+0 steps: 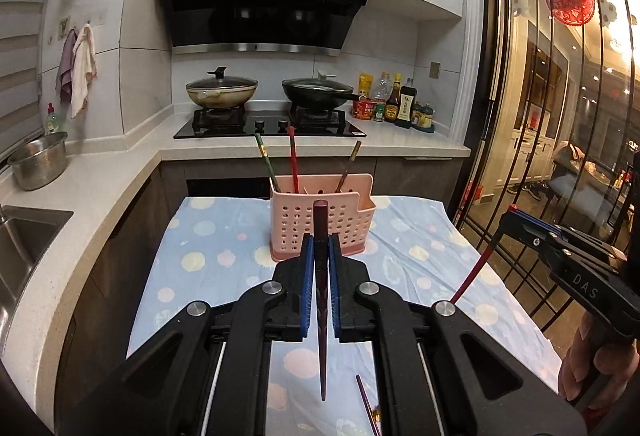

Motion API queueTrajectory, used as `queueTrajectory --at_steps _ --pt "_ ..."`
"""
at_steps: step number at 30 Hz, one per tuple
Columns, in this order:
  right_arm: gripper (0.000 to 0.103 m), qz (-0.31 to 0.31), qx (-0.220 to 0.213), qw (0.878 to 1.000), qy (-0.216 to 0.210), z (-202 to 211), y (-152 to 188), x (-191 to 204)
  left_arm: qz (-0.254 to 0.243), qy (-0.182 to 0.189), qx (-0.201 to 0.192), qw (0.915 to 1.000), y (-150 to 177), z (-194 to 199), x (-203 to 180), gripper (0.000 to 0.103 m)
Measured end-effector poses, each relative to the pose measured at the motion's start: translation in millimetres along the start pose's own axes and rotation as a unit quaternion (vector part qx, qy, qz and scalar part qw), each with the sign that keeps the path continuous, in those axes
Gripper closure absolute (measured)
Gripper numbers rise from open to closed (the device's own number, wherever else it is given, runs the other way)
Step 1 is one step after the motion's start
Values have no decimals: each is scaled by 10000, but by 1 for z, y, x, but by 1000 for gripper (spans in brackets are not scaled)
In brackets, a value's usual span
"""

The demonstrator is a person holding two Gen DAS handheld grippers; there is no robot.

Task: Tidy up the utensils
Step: 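Lower both chopsticks into the pink holder and open both tools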

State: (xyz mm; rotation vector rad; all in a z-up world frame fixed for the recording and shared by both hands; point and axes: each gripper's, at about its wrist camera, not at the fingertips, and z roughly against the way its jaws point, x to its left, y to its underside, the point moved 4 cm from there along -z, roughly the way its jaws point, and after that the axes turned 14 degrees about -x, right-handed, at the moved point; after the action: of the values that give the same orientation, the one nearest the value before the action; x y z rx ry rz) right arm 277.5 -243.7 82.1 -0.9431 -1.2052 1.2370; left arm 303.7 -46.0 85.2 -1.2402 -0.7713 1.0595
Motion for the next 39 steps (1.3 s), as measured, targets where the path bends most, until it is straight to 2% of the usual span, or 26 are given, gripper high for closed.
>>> queueTrajectory --at_steps 8,19,24,30,39 --pt "96 118 -227 9996 92 -54 -50 -7 0 -16 -215 9998 -49 -45 10 96" --pt "96 100 -536 9981 293 -136 -126 -26 -165 -224 -439 9986 -129 -122 14 96" --pt "96 166 -595 9972 417 -168 -147 -31 -235 -223 -508 9982 -154 -152 10 96" --pt "96 182 -478 9975 493 -201 -140 -40 -345 -394 -444 9976 -152 -184 10 96" --pt "96 99 97 9985 523 -238 -85 -55 -275 -464 10 9985 -110 -220 26 96"
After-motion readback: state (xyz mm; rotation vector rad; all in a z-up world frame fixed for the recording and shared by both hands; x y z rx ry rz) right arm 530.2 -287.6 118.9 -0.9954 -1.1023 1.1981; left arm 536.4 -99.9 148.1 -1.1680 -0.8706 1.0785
